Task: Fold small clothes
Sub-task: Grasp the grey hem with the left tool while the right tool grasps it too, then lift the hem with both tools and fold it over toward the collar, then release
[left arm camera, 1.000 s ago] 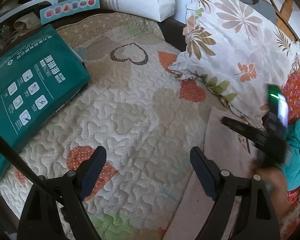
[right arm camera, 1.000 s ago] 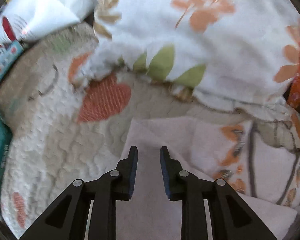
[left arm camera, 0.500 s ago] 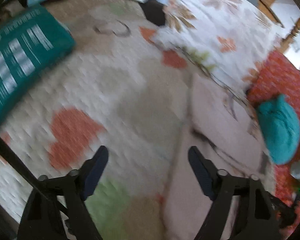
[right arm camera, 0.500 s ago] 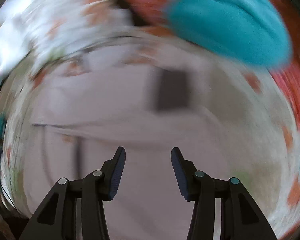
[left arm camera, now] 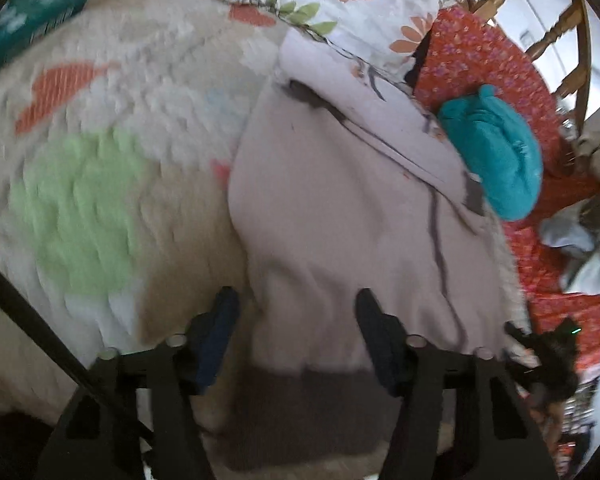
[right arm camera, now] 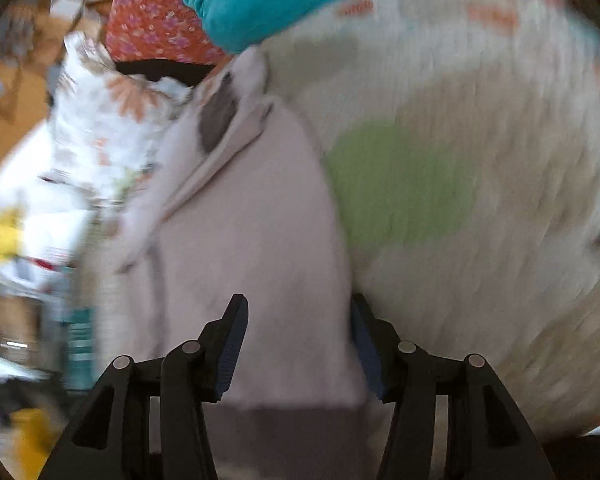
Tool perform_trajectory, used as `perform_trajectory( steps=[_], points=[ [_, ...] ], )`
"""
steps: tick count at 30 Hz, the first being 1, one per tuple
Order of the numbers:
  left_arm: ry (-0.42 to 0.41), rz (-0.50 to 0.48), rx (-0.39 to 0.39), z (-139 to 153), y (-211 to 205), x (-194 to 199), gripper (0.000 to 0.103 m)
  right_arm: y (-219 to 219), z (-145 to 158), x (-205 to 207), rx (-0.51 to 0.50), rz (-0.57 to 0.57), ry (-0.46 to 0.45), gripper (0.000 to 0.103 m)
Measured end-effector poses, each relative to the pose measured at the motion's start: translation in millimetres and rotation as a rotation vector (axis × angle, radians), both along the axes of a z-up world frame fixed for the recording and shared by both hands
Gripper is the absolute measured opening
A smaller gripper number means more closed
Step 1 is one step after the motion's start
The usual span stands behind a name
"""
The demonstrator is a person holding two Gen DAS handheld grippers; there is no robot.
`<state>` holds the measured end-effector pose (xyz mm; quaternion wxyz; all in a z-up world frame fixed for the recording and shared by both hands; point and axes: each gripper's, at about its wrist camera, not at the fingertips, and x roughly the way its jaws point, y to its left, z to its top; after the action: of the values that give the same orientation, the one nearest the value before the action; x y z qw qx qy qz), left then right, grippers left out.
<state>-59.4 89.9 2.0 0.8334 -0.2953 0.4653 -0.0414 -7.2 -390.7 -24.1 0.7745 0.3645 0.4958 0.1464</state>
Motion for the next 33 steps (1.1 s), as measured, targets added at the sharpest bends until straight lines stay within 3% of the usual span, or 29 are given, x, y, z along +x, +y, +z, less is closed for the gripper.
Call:
perform_trajectory(
  steps=[2, 5, 7, 14, 17, 18, 20, 22, 24, 29, 33],
  points=[
    [0.012, -0.001, -0.099, -8, 1, -11, 0.032, 1, -10, -13, 0.091, 0.011, 0.007, 0.056],
    [0.016, 0.04, -0.217, -21, 4, -25, 0.027, 7, -15, -27, 0.163, 0.037, 0.016, 0.056],
    [0.012, 0.047, -0.235, -20, 4, -28, 0.027, 18, -15, -31, 0.138, 0.06, 0.007, 0.056],
    [0.019, 0.002, -0.217, -20, -11, -37, 0.032, 45, -12, -49, 0.05, 0.134, -0.028, 0.053],
    [0.017, -0.008, -0.172, -20, -20, -39, 0.032, 57, -9, -57, -0.022, 0.138, -0.051, 0.049],
    [0.026, -0.008, -0.153, -18, -22, -39, 0.031, 58, -9, -57, -0.037, 0.136, -0.052, 0.046],
    [0.054, 0.015, -0.107, -17, -20, -39, 0.007, 60, -9, -57, -0.078, 0.124, -0.046, 0.035],
    [0.064, 0.029, -0.118, -17, -15, -40, 0.007, 62, -9, -58, -0.121, 0.114, -0.036, 0.013],
    [0.062, 0.057, -0.107, -10, -10, -42, 0.007, 59, -7, -58, -0.128, 0.121, -0.037, 0.009],
    [-0.007, 0.065, -0.057, 30, 1, -73, 0.006, 52, 17, -80, -0.11, 0.173, -0.069, 0.007],
    [-0.037, 0.066, -0.051, 45, 4, -98, 0.006, 43, 26, -103, -0.077, 0.211, -0.08, 0.007]
  ],
)
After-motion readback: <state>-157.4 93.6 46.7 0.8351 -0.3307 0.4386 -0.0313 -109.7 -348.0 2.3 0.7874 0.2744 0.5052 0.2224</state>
